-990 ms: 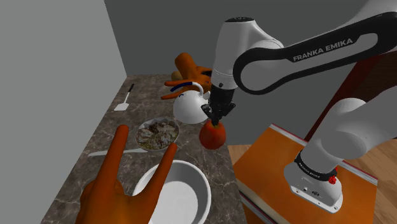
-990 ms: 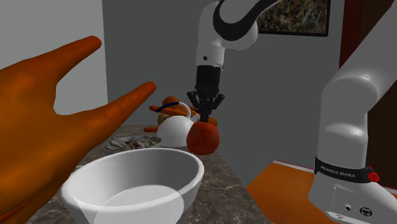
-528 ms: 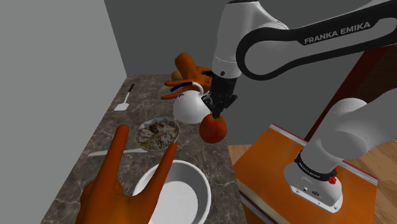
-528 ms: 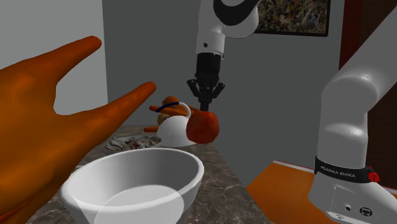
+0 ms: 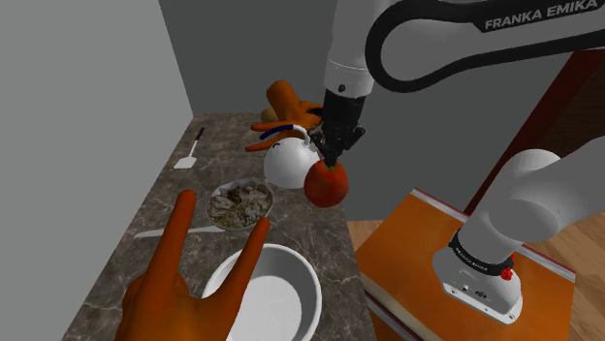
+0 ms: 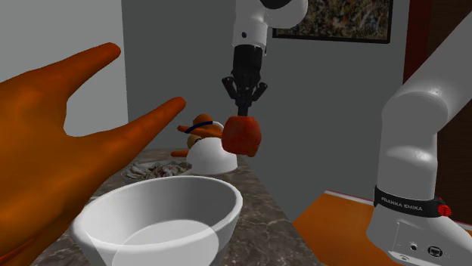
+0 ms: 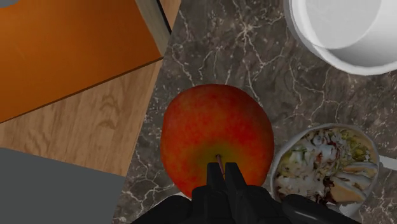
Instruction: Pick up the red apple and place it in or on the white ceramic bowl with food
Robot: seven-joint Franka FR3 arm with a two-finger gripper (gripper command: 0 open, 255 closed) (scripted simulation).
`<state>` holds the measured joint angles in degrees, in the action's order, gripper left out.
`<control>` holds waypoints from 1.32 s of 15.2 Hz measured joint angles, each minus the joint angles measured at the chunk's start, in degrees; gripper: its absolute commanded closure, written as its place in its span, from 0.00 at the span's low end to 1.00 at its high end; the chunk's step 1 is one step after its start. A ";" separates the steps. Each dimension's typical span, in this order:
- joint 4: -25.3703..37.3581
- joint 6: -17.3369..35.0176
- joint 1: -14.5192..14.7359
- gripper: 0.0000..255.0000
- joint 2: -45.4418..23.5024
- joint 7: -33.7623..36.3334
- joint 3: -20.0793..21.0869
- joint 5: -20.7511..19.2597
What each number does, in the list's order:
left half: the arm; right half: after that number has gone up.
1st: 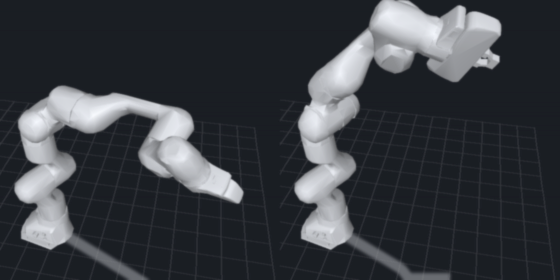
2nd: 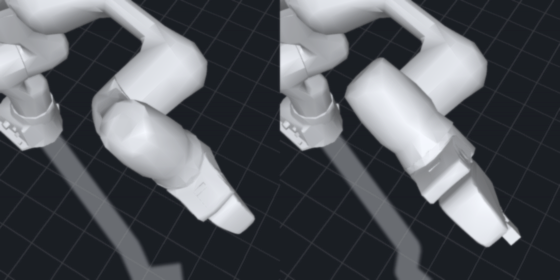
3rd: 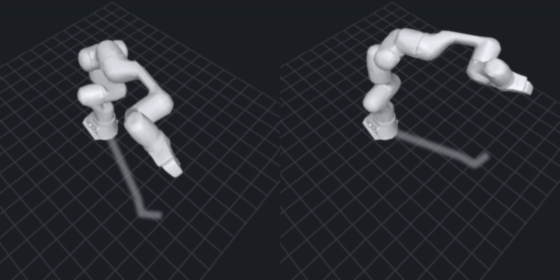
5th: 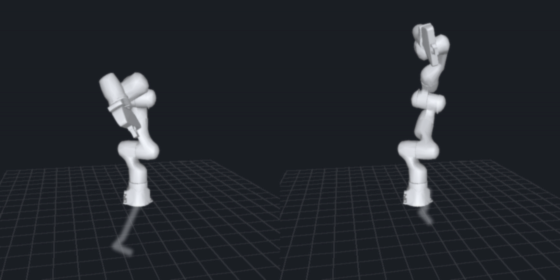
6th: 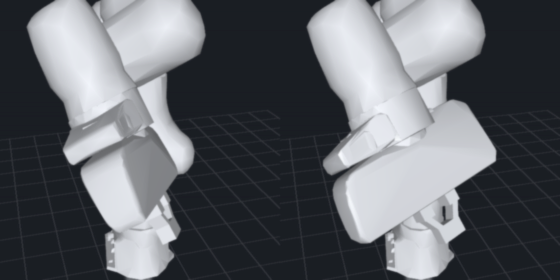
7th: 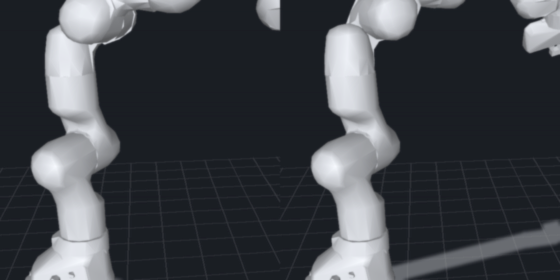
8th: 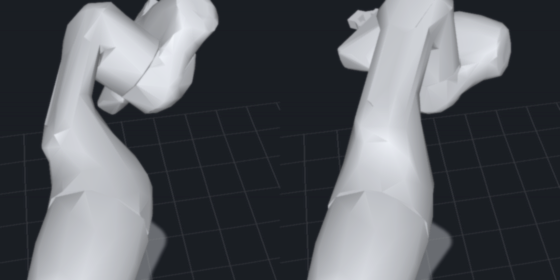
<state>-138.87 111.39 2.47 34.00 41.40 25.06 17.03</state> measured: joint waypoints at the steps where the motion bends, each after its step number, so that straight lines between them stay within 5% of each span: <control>1: 0.43 -0.62 0.00 1.00 0.19 0.02 -0.15 -0.07; 9: 6.63 -6.12 -0.60 1.00 -0.47 0.72 -0.93 -1.20; 20: 34.99 -8.93 -4.15 1.00 -26.53 12.32 8.62 -11.29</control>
<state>-103.88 102.46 -1.69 7.47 53.72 33.68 5.73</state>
